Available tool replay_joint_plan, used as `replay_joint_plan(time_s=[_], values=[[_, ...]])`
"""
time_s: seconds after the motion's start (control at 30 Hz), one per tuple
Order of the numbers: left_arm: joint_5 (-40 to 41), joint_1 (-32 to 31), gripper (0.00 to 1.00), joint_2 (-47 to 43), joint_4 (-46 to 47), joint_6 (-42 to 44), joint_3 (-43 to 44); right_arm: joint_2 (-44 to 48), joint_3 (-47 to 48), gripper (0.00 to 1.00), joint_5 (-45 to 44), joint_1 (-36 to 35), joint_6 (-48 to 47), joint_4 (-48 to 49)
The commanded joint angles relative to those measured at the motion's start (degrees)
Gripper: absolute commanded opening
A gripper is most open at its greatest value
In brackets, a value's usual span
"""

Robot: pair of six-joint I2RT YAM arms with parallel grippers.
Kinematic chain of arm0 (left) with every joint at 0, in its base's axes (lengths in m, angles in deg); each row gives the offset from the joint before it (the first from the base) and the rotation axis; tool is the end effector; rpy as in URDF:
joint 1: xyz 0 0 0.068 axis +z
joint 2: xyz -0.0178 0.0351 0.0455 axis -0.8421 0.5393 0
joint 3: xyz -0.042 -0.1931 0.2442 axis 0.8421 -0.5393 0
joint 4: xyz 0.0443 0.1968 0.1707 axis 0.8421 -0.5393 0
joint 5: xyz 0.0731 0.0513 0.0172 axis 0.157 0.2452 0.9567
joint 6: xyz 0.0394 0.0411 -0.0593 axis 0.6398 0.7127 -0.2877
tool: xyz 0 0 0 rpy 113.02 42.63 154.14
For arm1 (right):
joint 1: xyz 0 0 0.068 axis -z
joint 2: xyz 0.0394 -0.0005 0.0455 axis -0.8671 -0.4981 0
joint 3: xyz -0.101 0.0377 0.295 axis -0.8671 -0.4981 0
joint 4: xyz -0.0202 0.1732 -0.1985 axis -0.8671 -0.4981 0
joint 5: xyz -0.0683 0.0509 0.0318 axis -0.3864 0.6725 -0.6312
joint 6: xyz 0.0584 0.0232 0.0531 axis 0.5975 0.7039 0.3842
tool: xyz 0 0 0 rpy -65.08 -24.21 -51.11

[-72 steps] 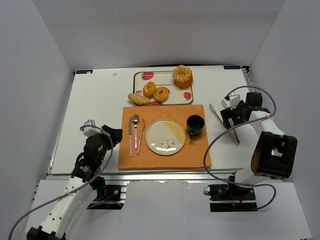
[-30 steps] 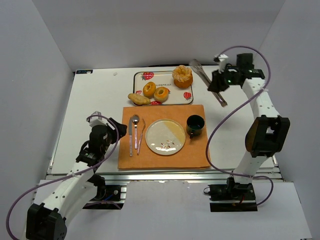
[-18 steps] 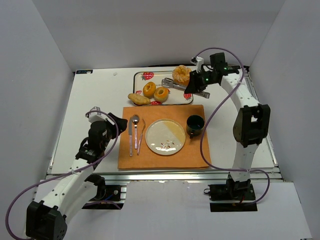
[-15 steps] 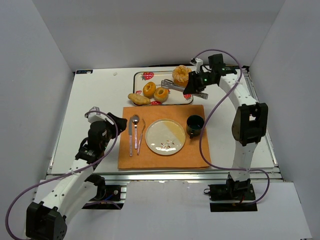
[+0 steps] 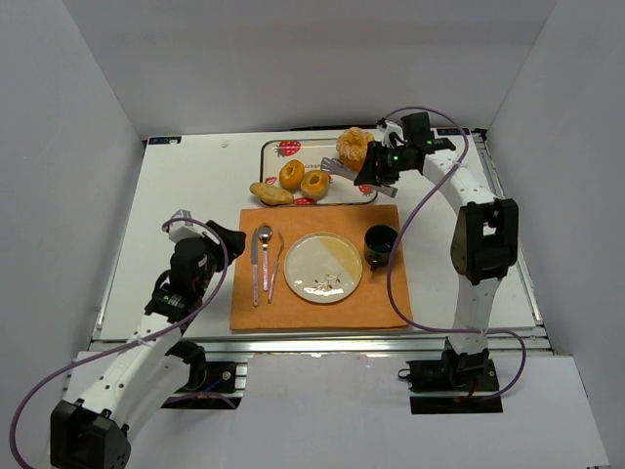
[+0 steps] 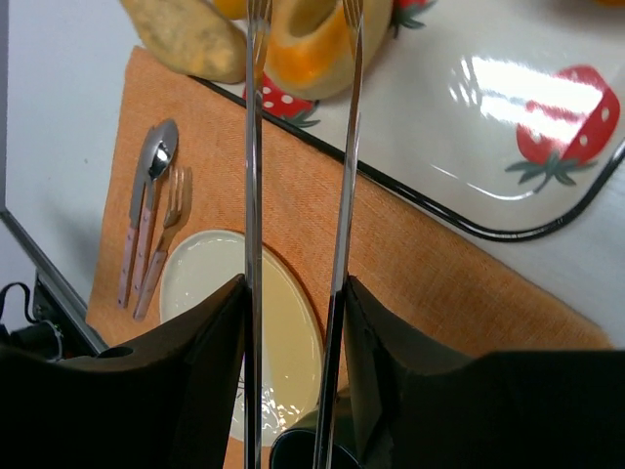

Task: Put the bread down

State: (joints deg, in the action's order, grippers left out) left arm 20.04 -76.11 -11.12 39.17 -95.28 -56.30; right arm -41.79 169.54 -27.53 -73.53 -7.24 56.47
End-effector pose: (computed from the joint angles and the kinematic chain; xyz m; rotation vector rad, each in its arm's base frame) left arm 0.1737 -0.0442 0.2470 -0.6243 1.9071 -0.5623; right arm 0.4794 0.1541 0.2860 -0.3574 2.3614 0.8710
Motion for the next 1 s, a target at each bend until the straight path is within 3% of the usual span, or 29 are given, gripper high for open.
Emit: replay_joint_plan(time_s=[0.0,0.97], values=[[1.1,0.3,0.78,-1.5,-1.1,-0.4,1.0,-0.7,-0.4,0.48,-3.2,0.0,4.6,3.0],[2.1,0.3,0.78,-2.3,-2.3,-1.3,0.7,-3.7,-4.9,0.51,4.9,-0.4,13.3,6.9]])
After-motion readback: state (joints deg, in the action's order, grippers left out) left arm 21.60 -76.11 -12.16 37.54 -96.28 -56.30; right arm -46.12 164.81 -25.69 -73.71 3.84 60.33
